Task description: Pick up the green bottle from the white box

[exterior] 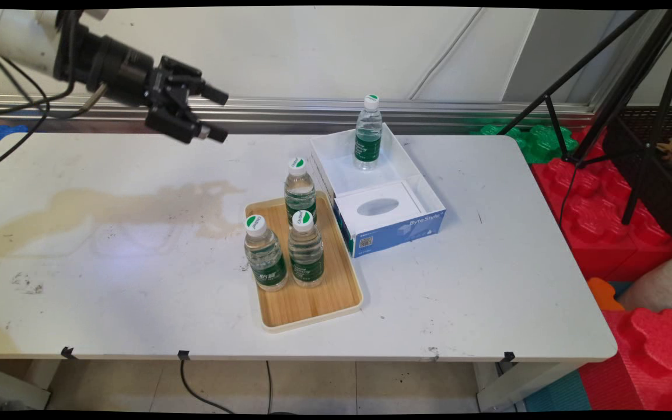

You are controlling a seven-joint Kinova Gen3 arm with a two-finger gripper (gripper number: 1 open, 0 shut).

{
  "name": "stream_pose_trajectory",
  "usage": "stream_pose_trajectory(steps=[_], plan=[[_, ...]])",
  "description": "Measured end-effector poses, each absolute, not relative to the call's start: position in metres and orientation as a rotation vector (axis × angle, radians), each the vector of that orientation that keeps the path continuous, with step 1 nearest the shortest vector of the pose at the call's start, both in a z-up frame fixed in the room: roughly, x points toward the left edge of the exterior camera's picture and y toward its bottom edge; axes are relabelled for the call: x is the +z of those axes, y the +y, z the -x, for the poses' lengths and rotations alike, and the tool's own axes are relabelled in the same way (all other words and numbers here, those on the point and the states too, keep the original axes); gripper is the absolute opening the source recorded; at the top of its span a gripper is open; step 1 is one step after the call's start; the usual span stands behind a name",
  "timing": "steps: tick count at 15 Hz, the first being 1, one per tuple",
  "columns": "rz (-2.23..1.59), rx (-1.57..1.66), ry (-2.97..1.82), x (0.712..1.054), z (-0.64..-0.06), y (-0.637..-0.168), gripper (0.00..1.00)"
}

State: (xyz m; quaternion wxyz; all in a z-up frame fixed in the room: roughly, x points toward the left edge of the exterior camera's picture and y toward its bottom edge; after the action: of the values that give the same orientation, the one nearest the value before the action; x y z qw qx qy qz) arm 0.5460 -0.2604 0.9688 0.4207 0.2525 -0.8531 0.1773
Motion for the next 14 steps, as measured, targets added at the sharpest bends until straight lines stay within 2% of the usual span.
stream_pose_trajectory(steps=[6,14], plan=[[-0.624,0.485,-2.126,0.974,-0.538,-0.303,1.00],[-0.616,0.531,-2.155,0.950,-0.504,-0.399,1.00]])
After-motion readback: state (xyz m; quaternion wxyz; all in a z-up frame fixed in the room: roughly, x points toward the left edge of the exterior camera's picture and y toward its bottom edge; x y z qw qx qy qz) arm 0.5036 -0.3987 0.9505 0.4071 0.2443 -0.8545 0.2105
